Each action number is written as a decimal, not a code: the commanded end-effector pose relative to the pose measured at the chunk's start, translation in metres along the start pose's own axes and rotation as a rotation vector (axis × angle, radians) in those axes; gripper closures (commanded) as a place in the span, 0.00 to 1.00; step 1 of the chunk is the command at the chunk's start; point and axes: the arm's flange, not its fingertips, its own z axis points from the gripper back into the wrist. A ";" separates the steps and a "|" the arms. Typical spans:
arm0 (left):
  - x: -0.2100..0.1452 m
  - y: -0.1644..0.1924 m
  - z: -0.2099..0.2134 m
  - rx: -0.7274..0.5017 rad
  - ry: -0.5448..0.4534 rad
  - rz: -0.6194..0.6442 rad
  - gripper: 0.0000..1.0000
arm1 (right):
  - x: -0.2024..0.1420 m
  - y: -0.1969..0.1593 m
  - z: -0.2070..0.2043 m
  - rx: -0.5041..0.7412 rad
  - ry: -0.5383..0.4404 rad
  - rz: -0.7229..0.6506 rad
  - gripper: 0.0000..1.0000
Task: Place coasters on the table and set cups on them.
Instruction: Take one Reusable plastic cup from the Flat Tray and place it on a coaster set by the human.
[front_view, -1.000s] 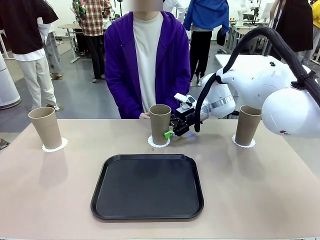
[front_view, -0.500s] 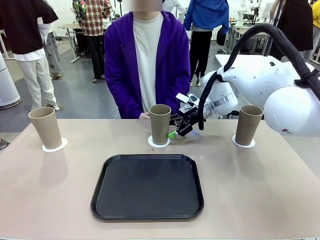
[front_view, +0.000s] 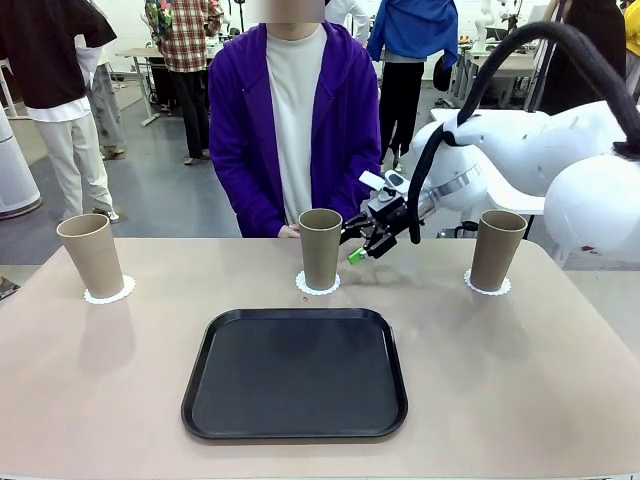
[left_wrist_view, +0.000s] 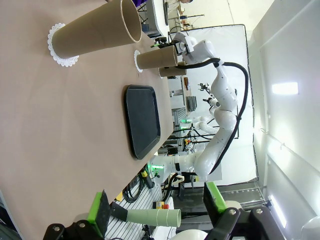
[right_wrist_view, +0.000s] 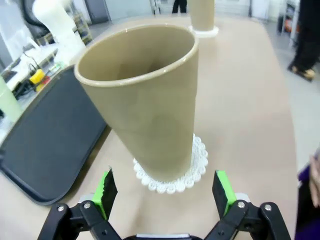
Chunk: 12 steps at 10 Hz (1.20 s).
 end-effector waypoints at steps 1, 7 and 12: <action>-0.002 -0.001 0.001 0.003 -0.004 0.001 0.00 | 0.041 0.048 0.026 -0.038 0.184 -0.147 0.00; -0.002 -0.001 0.001 0.003 -0.004 0.001 0.00 | 0.167 0.151 0.032 -0.290 0.391 -0.694 0.00; -0.002 -0.001 0.001 0.003 -0.004 0.001 0.00 | 0.216 0.209 0.020 -0.469 0.686 -0.858 0.00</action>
